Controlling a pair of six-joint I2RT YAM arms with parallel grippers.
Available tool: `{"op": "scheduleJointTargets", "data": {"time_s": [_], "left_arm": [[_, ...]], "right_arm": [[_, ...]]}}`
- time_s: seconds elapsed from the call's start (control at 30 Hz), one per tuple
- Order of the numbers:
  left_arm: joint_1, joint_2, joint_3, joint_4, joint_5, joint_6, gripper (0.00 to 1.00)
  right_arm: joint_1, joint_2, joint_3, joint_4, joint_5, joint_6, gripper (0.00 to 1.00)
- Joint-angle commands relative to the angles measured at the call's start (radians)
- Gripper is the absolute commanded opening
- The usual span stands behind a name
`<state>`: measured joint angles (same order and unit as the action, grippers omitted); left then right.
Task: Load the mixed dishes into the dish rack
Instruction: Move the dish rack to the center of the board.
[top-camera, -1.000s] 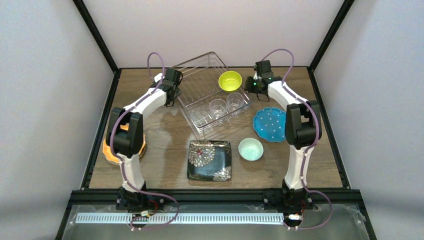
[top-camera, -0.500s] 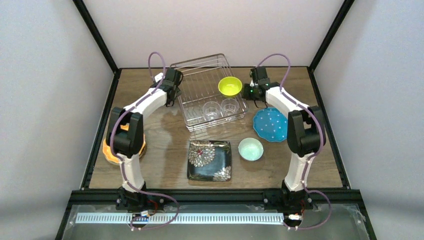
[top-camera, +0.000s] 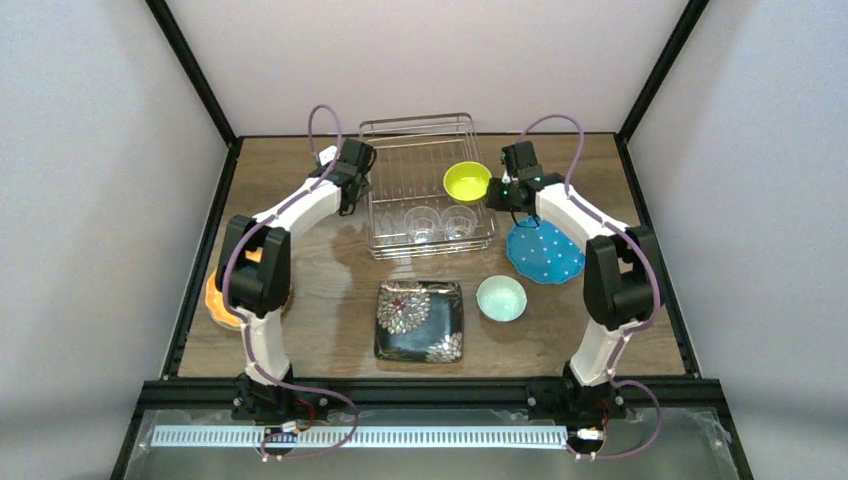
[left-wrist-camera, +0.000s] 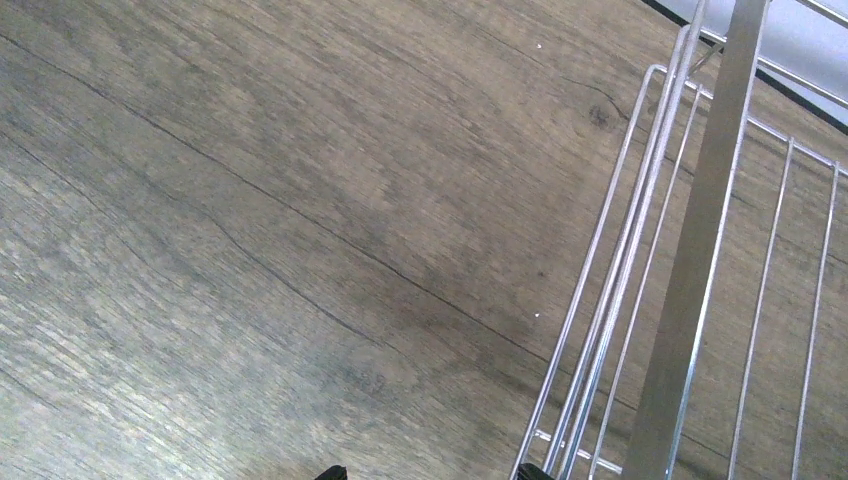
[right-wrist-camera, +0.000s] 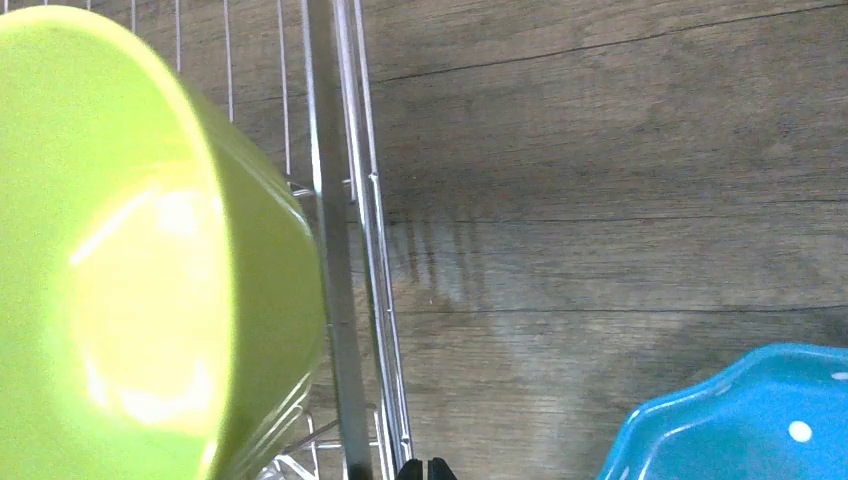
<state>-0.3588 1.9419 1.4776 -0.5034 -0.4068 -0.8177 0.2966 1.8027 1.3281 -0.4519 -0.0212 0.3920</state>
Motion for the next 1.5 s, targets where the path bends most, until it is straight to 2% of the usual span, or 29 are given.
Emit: {"op": "scheduleJointTargets", "data": {"time_s": [0.0,0.17,0.5,0.93,1.13,1.27,1.47], "left_arm": [[-0.081,-0.003,0.021,0.012,0.115,0.011,1.0],[-0.087,-0.015,0.018,0.0,0.1,0.011,1.0],[-0.085,-0.081,0.007,-0.041,0.026,0.031,1.0],[-0.086,-0.175,-0.014,-0.102,-0.05,0.019,1.0],[-0.088,-0.234,0.0,-0.112,0.004,0.036,1.0],[-0.127,-0.209,0.076,-0.097,0.114,0.125,1.0],[-0.222,-0.068,0.332,-0.179,0.176,0.243,1.0]], "right_arm": [[0.066,-0.054,-0.023,0.009,-0.085,0.024,0.05],[0.066,-0.084,-0.036,0.0,-0.06,0.023,0.05],[0.06,-0.113,-0.015,-0.047,0.0,0.015,0.15],[0.007,-0.174,-0.023,-0.068,-0.006,0.002,0.18],[-0.022,-0.209,-0.046,-0.072,-0.01,-0.006,0.19],[-0.056,-0.237,-0.08,-0.056,-0.032,0.008,0.2],[-0.092,-0.251,-0.103,-0.037,-0.062,0.01,0.2]]}}
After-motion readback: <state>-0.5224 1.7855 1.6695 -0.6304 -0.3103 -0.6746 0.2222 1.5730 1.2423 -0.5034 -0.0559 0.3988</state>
